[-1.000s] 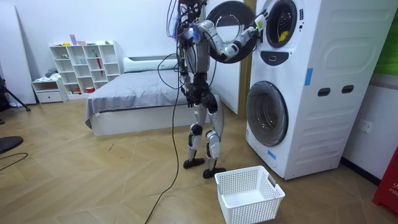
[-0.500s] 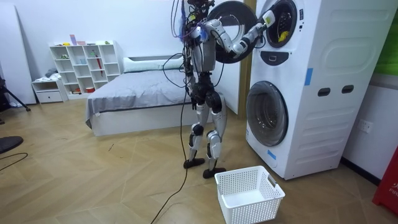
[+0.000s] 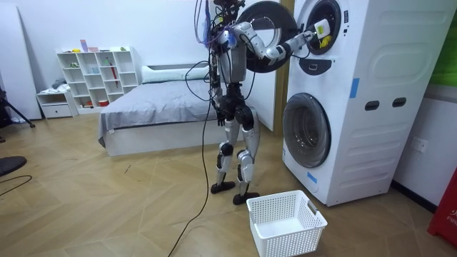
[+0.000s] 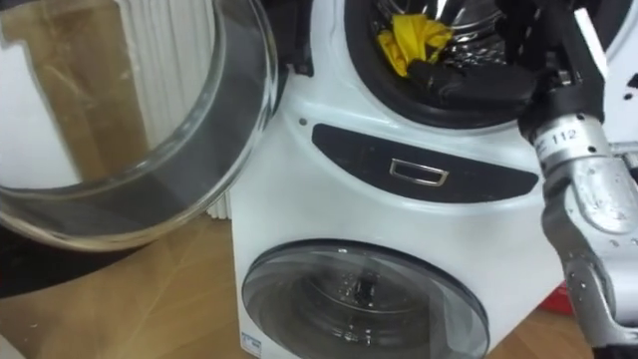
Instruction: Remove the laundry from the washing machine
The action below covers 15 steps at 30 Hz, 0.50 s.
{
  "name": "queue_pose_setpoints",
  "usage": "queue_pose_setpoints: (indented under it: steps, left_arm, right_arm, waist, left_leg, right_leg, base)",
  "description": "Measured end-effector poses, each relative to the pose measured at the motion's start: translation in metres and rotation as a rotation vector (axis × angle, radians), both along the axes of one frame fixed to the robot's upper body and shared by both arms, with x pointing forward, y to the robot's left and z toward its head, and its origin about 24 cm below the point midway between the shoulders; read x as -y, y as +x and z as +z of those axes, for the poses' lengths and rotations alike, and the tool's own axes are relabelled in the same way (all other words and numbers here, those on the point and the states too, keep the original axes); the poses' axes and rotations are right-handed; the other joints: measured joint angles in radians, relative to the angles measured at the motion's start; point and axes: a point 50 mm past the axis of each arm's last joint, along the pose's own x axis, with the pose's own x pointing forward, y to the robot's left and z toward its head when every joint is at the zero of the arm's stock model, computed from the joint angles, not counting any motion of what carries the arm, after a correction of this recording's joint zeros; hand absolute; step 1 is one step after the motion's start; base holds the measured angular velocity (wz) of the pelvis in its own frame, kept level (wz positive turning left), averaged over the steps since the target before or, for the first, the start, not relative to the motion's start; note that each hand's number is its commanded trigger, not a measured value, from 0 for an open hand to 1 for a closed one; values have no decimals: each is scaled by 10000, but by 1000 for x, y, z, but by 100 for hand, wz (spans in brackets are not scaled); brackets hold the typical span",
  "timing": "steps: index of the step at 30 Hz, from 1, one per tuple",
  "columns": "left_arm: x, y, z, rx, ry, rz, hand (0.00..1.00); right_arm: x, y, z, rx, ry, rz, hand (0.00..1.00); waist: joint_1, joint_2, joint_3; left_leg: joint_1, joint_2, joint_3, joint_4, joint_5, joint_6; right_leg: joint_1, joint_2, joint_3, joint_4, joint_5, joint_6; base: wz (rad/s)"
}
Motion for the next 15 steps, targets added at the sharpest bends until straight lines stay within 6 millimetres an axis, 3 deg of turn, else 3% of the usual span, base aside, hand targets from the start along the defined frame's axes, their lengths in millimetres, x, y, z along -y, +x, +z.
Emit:
queue_pose_setpoints:
  steps: [2, 7, 10, 15]
  left_arm:
    - [-1, 0, 0, -106, 56, -78, 0]
    - [-6, -4, 3, -186, 228, 111, 0]
    - [-8, -7, 3, -309, 281, 148, 0]
    - [-14, -16, 5, -513, 433, 289, 0]
  right_arm:
    - [10, 5, 4, -187, -34, -301, 0]
    - [17, 9, -7, -853, -54, -278, 0]
    - [23, 16, -18, -1556, -392, -321, 0]
    - [29, 16, -21, -2030, -1313, -212, 0]
  waist:
    - [1, -59, -10]
    - [35, -431, -97]
    - [7, -550, -94]
    - [38, -566, -68]
  left_leg:
    - [-1, -3, 21, 3, 3, -4]
    - [3, -8, -4, 39, 6, -10]
    - [93, -28, -74, 90, 1, -2]
    - [169, -32, -129, 86, -3, -3]
  right_leg:
    - [-2, 1, 0, 0, 4, -12]
    - [28, 50, -2, -7, -2, -56]
    - [155, -6, -284, -11, -1, -58]
    - [257, -20, -332, -12, 2, -63]
  base:
    - [0]
    - [1]
    - [6]
    - [3]
